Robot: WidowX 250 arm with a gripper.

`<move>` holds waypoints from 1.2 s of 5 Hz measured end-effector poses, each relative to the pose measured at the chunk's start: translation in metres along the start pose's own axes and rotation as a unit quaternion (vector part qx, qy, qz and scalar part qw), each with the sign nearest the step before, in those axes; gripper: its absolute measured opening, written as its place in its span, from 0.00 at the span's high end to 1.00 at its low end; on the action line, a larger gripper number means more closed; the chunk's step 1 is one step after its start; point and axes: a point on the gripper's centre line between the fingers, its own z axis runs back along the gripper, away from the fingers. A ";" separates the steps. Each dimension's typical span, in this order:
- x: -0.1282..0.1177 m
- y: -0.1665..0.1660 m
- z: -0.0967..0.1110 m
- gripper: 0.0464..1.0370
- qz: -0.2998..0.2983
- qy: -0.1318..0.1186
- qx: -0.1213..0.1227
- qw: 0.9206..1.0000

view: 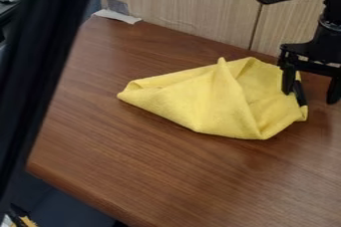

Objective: Fold the cloth from top right top to center of the cloth

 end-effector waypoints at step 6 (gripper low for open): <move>0.006 -0.001 0.019 0.99 -0.030 -0.032 -0.012 0.999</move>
